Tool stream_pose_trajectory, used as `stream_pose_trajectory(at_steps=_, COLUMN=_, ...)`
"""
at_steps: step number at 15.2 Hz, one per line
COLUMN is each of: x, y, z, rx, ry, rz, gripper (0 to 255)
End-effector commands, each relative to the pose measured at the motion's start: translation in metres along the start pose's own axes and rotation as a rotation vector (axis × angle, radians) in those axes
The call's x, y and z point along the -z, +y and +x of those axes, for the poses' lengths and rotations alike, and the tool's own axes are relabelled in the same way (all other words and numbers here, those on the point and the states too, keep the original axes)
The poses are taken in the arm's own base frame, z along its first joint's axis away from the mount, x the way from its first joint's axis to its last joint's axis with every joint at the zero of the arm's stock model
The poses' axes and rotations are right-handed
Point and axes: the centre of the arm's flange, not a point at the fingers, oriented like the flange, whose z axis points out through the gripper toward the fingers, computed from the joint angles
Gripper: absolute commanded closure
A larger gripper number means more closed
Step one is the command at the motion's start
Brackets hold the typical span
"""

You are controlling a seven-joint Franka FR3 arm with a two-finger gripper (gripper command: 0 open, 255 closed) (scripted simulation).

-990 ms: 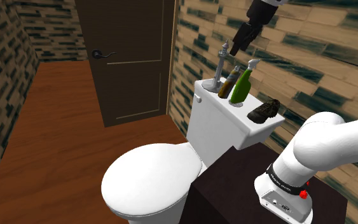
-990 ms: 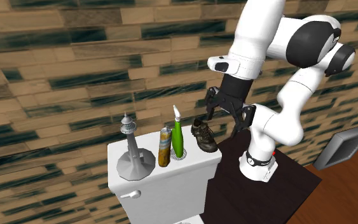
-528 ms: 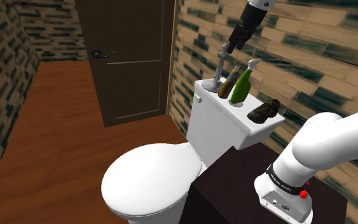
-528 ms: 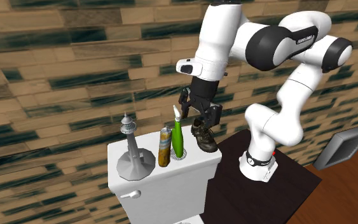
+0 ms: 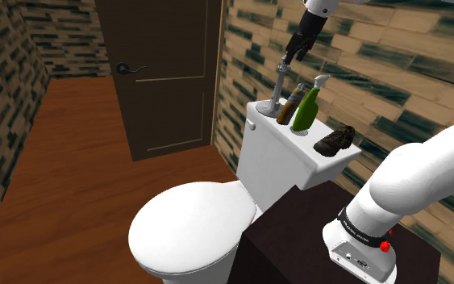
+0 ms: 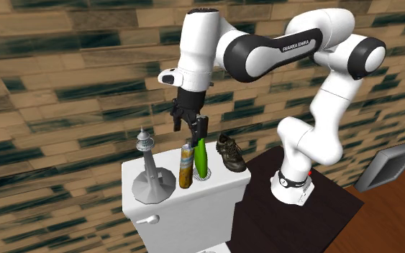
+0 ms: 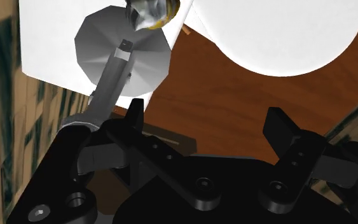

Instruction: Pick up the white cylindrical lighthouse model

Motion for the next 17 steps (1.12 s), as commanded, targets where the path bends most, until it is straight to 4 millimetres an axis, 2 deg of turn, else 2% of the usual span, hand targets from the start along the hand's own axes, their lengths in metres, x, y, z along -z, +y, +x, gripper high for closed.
stream_pose_trajectory(at_steps=1, x=-0.009, y=0.020, z=0.012, rx=-0.009, ry=-0.006, rz=-0.001, gripper=0)
stream_pose_trajectory(at_steps=9, x=-0.041, y=0.110, z=0.061, rx=-0.048, ry=-0.029, rz=-0.002, gripper=0)
stream_pose_trajectory(at_steps=10, x=-0.042, y=0.113, z=0.062, rx=-0.049, ry=-0.029, rz=-0.002, gripper=0)
stream_pose_trajectory(at_steps=17, x=-0.082, y=0.113, z=0.054, rx=-0.049, ry=-0.029, rz=-0.002, gripper=0)
